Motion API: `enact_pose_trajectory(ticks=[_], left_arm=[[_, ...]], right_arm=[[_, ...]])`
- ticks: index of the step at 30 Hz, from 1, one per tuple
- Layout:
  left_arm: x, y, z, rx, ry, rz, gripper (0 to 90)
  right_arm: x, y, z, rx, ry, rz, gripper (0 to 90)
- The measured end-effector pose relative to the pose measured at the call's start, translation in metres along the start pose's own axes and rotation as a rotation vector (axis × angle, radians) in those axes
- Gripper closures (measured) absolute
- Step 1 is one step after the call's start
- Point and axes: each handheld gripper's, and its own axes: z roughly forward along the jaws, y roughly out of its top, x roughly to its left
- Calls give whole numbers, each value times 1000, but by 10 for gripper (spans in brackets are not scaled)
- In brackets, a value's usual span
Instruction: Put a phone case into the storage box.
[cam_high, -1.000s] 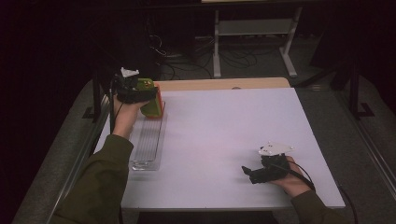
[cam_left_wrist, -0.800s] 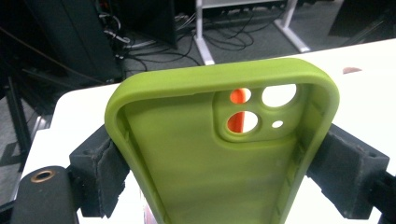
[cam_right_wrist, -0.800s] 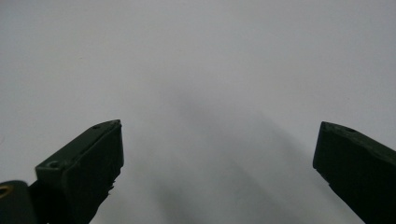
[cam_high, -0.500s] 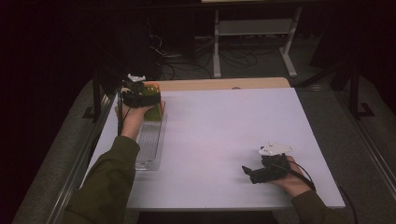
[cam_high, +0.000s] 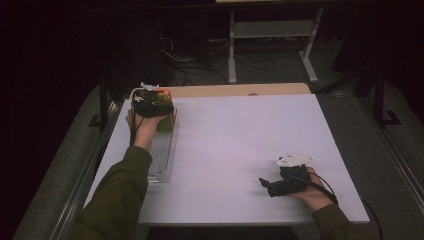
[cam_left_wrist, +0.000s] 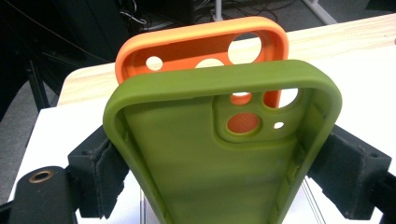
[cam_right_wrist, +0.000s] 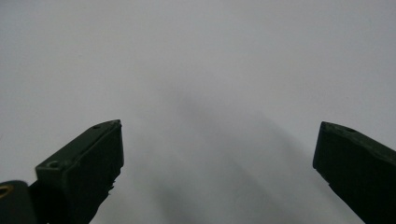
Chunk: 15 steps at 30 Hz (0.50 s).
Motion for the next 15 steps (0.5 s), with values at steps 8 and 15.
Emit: enact_pose_trajectory(ticks=[8, 15], left_arm=[[-1, -1, 6, -5, 17, -3, 118], [0, -1, 4, -7, 1, -12, 24]], right_arm=[[-1, -1, 0, 4, -2, -11, 13], [0, 0, 0, -1, 1, 5, 13]])
